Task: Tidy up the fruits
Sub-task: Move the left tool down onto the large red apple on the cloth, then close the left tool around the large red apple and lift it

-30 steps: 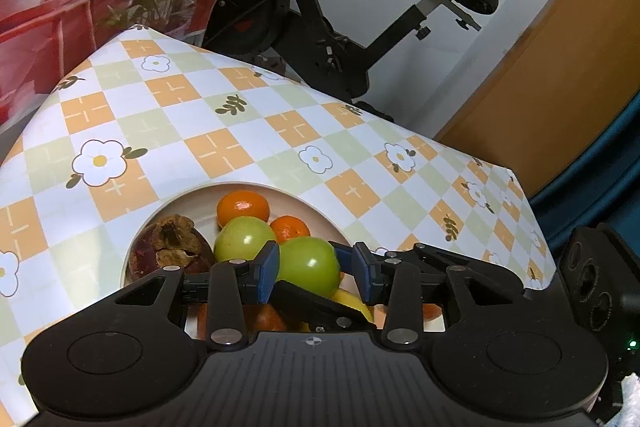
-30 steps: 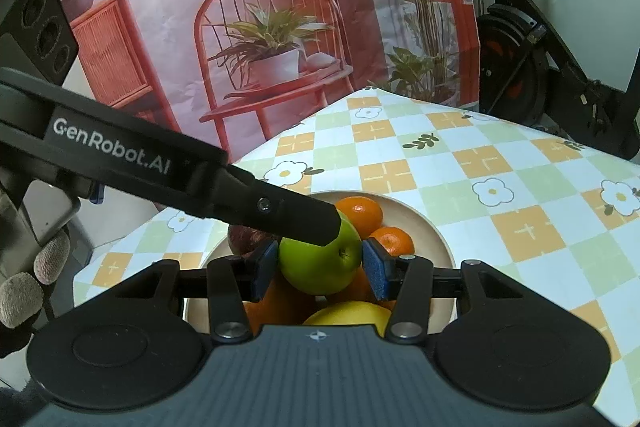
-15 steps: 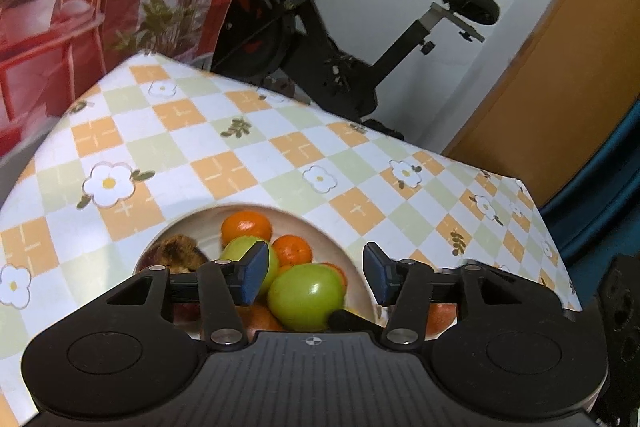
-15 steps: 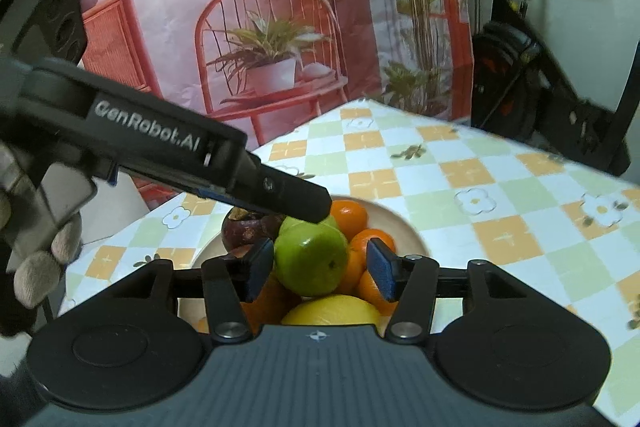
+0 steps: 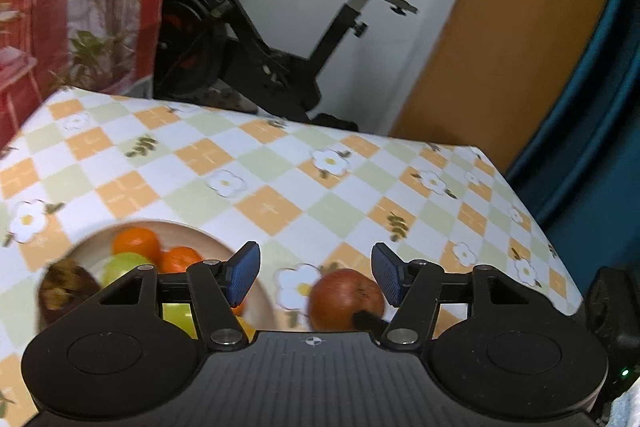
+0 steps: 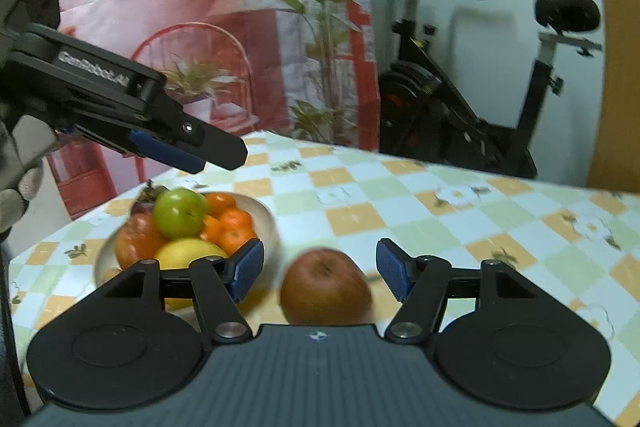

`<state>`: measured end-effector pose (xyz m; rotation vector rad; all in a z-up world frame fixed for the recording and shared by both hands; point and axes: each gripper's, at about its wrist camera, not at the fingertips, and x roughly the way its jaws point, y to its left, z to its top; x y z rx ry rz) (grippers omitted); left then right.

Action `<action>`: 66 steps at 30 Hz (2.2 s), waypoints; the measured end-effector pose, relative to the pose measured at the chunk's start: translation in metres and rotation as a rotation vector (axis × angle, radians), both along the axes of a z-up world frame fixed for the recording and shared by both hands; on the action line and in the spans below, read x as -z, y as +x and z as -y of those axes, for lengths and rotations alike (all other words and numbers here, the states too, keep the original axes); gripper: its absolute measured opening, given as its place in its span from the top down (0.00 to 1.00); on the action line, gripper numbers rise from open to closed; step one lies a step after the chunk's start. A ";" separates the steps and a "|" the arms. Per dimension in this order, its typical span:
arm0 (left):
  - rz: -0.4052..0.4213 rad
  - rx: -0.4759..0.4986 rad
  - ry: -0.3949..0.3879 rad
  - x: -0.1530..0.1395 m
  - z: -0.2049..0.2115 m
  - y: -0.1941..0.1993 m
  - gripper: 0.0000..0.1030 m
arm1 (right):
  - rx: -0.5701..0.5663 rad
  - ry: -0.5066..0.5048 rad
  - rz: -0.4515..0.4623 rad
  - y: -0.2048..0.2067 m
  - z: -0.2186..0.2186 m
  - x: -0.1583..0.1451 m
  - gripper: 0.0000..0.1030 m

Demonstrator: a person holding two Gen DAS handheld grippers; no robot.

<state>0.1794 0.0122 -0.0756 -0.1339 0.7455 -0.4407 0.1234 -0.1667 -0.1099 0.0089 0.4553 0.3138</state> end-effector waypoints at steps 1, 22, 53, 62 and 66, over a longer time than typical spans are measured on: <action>-0.005 0.005 0.003 0.002 0.003 0.000 0.36 | 0.004 0.001 -0.006 -0.001 0.003 0.002 0.36; -0.072 0.078 0.088 0.039 0.039 0.015 0.27 | -0.016 0.016 -0.098 0.018 0.004 0.029 0.31; -0.048 0.097 0.082 0.042 0.051 -0.015 0.40 | -0.008 0.041 -0.095 -0.004 0.008 0.025 0.36; -0.041 0.084 0.064 0.043 0.053 -0.042 0.40 | -0.001 0.024 -0.101 -0.030 0.006 0.019 0.36; -0.028 0.054 0.058 0.042 0.052 -0.055 0.40 | -0.009 0.017 -0.105 -0.039 0.002 0.016 0.36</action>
